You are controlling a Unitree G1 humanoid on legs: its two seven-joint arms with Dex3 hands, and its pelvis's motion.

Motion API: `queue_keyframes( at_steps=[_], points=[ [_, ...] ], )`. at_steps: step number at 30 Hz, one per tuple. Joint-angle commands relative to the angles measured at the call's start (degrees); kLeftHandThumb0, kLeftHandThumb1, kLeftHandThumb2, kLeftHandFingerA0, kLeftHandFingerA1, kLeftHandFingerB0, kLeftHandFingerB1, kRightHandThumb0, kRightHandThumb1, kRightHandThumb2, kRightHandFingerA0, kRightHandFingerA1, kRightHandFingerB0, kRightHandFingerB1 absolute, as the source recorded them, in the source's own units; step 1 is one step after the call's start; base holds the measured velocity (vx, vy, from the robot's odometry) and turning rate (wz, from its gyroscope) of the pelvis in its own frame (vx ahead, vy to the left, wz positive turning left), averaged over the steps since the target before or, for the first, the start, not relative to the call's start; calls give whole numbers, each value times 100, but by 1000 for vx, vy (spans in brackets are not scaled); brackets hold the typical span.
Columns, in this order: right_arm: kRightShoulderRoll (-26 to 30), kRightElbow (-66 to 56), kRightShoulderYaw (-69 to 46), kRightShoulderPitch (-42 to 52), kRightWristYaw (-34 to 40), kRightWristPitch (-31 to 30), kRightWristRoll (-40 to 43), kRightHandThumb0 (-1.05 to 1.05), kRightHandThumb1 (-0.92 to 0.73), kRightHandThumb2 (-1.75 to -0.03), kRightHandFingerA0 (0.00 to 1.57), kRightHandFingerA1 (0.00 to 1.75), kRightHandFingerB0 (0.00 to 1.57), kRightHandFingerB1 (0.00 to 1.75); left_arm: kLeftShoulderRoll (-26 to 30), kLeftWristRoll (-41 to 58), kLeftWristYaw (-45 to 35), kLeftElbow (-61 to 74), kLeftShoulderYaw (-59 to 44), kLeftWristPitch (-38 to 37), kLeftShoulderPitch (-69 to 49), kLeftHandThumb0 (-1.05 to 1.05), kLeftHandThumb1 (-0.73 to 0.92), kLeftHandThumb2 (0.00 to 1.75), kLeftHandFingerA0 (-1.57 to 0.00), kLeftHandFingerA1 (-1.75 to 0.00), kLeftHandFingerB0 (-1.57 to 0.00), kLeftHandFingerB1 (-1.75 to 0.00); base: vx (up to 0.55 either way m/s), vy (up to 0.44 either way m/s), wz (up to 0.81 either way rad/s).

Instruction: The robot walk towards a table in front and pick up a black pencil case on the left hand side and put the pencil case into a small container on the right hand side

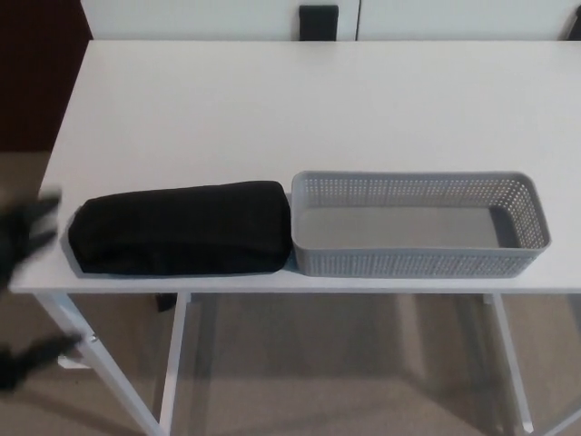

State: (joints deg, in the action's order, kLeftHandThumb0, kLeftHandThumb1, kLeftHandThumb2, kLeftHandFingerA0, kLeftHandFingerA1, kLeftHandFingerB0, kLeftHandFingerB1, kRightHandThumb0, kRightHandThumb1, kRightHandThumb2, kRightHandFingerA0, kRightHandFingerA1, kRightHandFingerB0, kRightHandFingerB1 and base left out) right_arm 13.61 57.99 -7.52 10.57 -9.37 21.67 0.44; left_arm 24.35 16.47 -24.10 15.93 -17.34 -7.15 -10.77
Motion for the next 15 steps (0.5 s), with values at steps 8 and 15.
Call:
queue_keyframes(
  at_steps=[8, 15],
  points=[
    [194, -26, -88, -46, 224, -35, -24, -40, -49, -76, 62, 60, 49, 53, 1096, -2663, -218, 54, 1891, 422, 3855, -30, 15, 78, 0, -49, 0, -47, 0, 0, 0],
    [169, 65, -91, -45, 306, -1, -30, -40, -49, -76, 64, 60, 50, 53, 1181, -3340, -567, -988, 3027, 804, 4183, -54, 33, 76, 0, -20, -4, -23, 0, 0, 0]
  ],
)
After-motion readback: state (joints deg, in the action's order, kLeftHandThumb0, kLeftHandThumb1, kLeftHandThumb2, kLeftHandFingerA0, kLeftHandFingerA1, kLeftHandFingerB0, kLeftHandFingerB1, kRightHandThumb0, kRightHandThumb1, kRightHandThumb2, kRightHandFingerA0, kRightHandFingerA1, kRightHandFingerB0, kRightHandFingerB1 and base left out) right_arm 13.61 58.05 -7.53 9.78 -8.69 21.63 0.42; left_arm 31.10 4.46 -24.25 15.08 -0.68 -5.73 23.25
